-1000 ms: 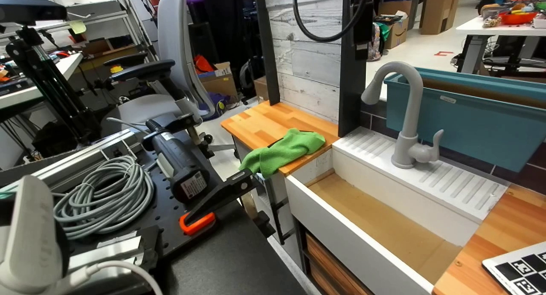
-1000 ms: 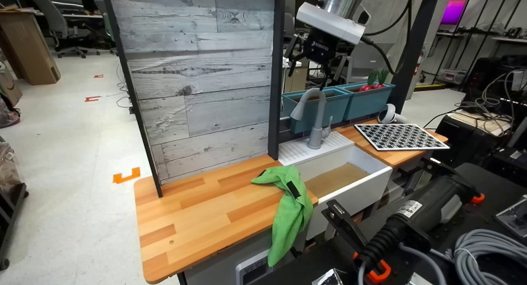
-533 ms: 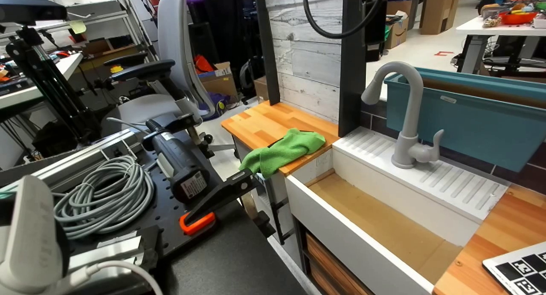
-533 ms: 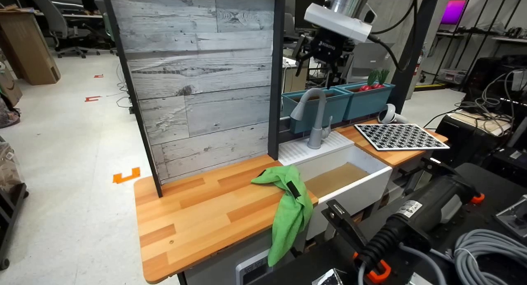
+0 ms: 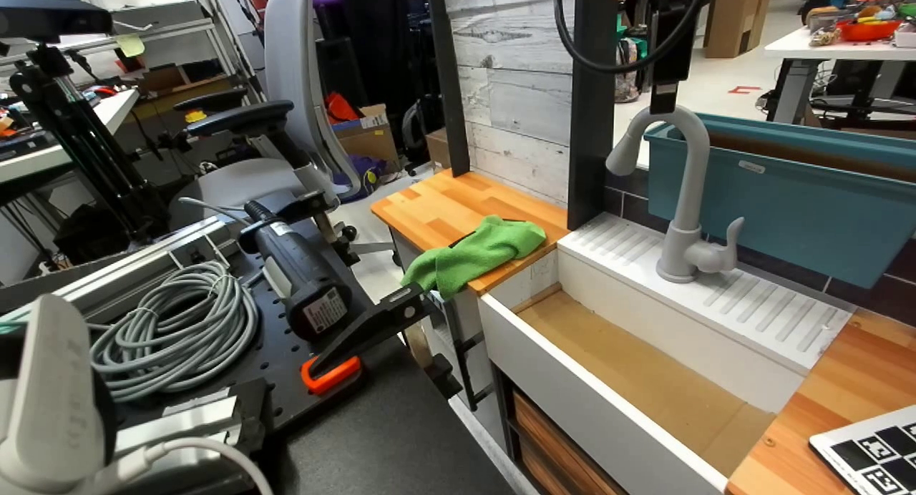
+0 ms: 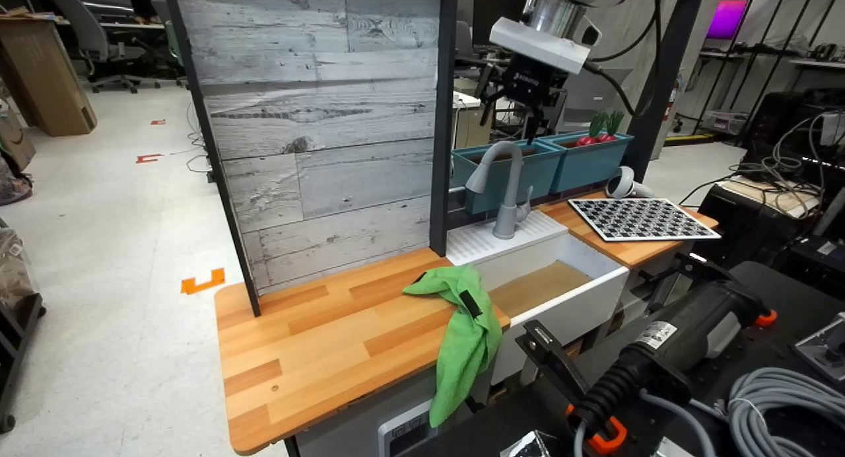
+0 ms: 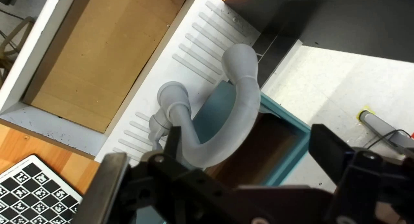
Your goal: Turn the tap faucet to the right
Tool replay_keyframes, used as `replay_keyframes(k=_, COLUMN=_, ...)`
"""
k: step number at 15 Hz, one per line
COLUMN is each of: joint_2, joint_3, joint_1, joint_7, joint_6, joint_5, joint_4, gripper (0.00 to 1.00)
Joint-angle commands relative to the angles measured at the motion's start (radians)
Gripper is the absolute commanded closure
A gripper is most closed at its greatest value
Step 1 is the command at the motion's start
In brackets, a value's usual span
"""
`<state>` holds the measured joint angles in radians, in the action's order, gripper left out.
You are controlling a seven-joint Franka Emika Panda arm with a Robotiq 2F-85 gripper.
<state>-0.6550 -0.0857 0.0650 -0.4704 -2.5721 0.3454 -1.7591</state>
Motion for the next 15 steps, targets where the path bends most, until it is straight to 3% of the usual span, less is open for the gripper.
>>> replay_keyframes(k=1, joint_2=-0.060, joint_3=-0.031, joint_1=-0.011, joint_7=-0.031, joint_6=0.031, joint_5=-0.028, joint_4=0.055, gripper=0.00)
replay_keyframes(k=4, joint_2=-0.088, joint_3=-0.044, joint_1=-0.010, joint_7=-0.034, joint_6=0.039, joint_5=-0.033, joint_4=0.067, gripper=0.00)
replay_keyframes(k=6, joint_2=-0.103, joint_3=-0.053, joint_1=-0.013, joint_7=-0.039, joint_6=0.052, joint_5=-0.040, joint_4=0.079, gripper=0.26)
replay_keyframes(k=13, joint_2=-0.128, joint_3=-0.059, joint_1=-0.022, joint_7=-0.045, joint_6=0.087, joint_5=-0.057, joint_4=0.131, gripper=0.80)
replay_keyframes(k=15, joint_2=-0.132, joint_3=-0.062, joint_1=-0.022, joint_7=-0.048, joint_6=0.110, joint_5=-0.075, joint_4=0.137, gripper=0.91)
